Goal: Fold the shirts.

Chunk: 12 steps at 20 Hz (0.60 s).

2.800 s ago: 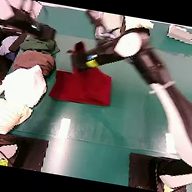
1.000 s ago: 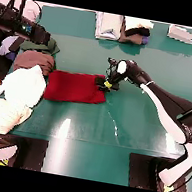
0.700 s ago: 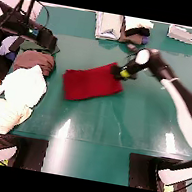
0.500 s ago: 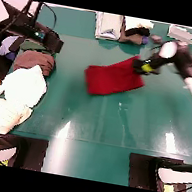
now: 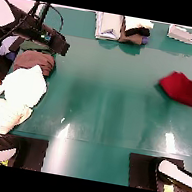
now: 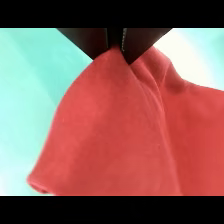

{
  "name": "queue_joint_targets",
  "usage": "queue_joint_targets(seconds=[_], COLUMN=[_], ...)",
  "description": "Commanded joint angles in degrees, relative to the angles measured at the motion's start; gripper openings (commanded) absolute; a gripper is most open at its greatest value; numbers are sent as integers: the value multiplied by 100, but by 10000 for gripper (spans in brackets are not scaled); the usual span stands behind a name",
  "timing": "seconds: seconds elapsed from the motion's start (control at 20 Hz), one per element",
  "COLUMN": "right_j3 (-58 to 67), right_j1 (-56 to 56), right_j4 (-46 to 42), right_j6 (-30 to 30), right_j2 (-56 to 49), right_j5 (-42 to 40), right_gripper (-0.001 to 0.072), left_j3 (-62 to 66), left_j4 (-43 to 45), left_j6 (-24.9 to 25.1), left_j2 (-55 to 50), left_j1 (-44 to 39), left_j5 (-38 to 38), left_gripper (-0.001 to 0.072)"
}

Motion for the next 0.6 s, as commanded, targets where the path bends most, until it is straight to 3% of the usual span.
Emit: queue_joint_targets(seconds=[0.0,0.4,0.5,0.55], right_j3=[-951,-2691,-2647,-2522], right_j1=[-1379,-1853,-1945,-1978], right_j4=[116,98,109,111], right_j6=[-87,-101,-308,-402], right_j2=[455,1040,1056,1056], right_j5=[-175,-378,-354,-284], right_gripper=[17,32,418,489], left_j3=[-2,-2,-2,-2], left_j4=[-4,-7,-4,-2], left_j6=[-146,-142,-140,-138], left_j2=[-2,-2,-2,-2], left_j1=[-9,-9,-9,-9], left_j5=[90,7,-52,-79], left_gripper=[26,27,27,27])
